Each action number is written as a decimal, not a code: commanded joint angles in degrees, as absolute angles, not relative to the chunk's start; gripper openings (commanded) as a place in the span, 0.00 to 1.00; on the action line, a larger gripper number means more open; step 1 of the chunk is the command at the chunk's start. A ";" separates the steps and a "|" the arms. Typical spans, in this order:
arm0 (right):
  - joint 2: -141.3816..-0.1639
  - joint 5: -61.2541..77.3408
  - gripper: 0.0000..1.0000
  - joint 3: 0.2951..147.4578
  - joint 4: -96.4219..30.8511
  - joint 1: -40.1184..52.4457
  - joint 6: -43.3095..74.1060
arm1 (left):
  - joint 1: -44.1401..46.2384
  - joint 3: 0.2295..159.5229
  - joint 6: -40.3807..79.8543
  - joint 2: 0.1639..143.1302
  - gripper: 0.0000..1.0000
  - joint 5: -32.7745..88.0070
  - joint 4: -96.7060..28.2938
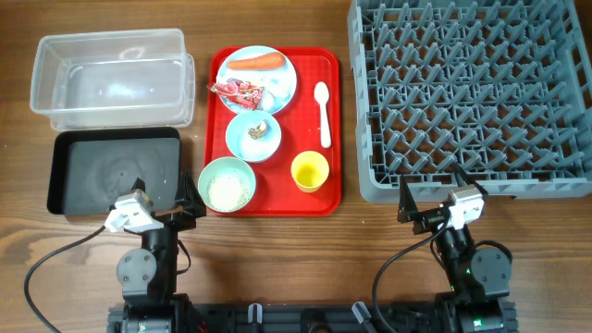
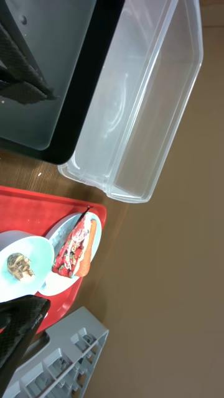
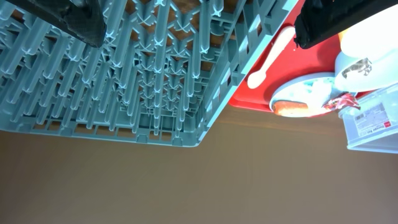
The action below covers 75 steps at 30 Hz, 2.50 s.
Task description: Sort waste into correct bins and load items into the dishwasher rack
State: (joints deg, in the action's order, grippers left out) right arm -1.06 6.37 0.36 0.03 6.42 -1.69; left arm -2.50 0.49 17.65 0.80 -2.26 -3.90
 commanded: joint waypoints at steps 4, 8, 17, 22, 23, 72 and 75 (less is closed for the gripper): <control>-1.37 6.24 1.00 0.30 0.36 6.13 -1.13 | -2.13 0.34 16.91 0.34 1.00 -1.80 -4.10; -1.37 6.24 1.00 0.30 0.38 6.13 -1.13 | -2.13 0.34 16.91 0.34 1.00 -1.80 -4.10; -1.37 6.24 1.00 0.30 0.38 6.13 -1.13 | -2.13 0.32 16.91 0.34 1.00 -1.80 -4.08; -1.37 6.24 1.00 0.30 0.36 6.13 -1.13 | -2.13 0.34 16.91 0.34 1.00 -1.80 -4.08; -1.37 6.24 1.00 0.30 0.38 6.13 -1.13 | -2.13 0.32 16.91 0.34 1.00 -1.80 -4.08; -2.55 9.30 1.00 11.46 12.49 6.13 -1.48 | -2.13 1.72 18.68 0.45 1.00 13.69 20.12; -5.93 9.10 1.00 17.93 12.03 6.13 -2.07 | -2.13 5.76 18.61 1.85 1.00 14.63 18.44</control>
